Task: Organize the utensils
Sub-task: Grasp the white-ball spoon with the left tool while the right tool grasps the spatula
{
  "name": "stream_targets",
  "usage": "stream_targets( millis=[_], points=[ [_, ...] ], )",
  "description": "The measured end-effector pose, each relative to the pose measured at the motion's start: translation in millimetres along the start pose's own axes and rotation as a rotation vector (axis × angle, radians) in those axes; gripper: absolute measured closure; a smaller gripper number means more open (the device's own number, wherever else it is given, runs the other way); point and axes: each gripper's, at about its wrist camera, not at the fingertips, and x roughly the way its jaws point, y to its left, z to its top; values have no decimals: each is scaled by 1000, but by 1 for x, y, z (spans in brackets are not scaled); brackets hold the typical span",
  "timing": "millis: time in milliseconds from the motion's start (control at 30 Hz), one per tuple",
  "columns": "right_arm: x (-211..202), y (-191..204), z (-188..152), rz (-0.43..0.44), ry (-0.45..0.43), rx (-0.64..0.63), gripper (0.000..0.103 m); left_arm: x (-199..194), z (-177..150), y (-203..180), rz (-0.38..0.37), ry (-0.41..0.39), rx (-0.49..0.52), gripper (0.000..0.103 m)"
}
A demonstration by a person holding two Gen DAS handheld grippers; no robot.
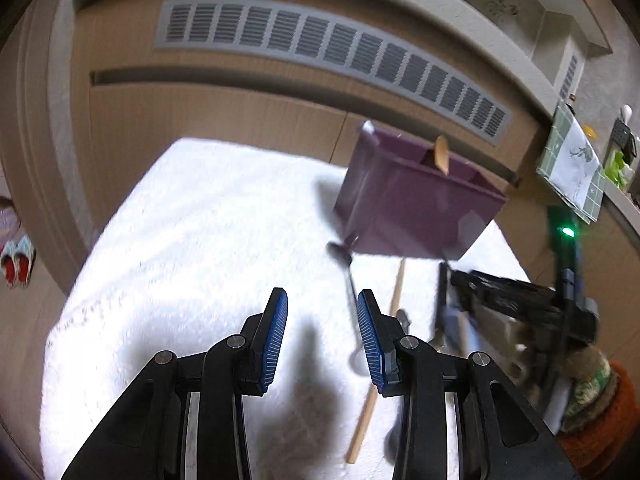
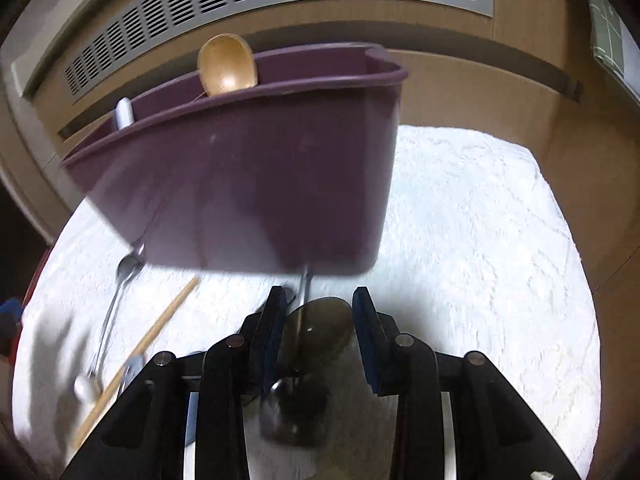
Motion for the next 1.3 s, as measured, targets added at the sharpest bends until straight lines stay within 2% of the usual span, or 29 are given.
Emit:
stream_targets(
  millis=[67, 100, 400, 500, 667, 767, 867, 900, 933, 1000, 1167, 1300],
  points=[
    [-7, 4, -10, 5, 14, -31, 73, 5, -2, 4, -5, 17, -19, 65],
    [-13, 5, -17, 15, 6, -44, 77, 7, -4, 4, -8, 24, -23, 65],
    [-39, 21, -56, 36, 68, -149, 79, 15, -5, -5, -36, 68, -5, 65],
    [-53, 22, -58, 131, 71, -156, 82, 15, -5, -7, -37, 69, -3, 66],
    [-45, 29, -40, 29, -24, -211, 77, 15, -5, -9, -35, 73, 1, 66],
    [-21, 18, -16, -21, -17, -193, 77, 11, -3, -8, -36, 64, 15, 65],
    [4, 7, 10, -17, 38, -127, 79, 9, -1, -6, -44, 55, 22, 65],
    [5, 3, 13, -1, 42, -104, 80, 10, 0, -6, -44, 55, 25, 65],
    [3, -1, 14, 1, 56, -89, 88, 12, 1, -6, -46, 59, 27, 65],
    [0, -3, 15, 12, 81, -90, 96, 16, 2, -8, -59, 73, 29, 65],
    [-28, -4, -19, 48, 98, -131, 96, 30, 2, -21, -82, 125, 49, 66],
    [-52, -7, -45, 100, 111, -125, 97, 46, -1, -35, -50, 181, 94, 66]
  ],
)
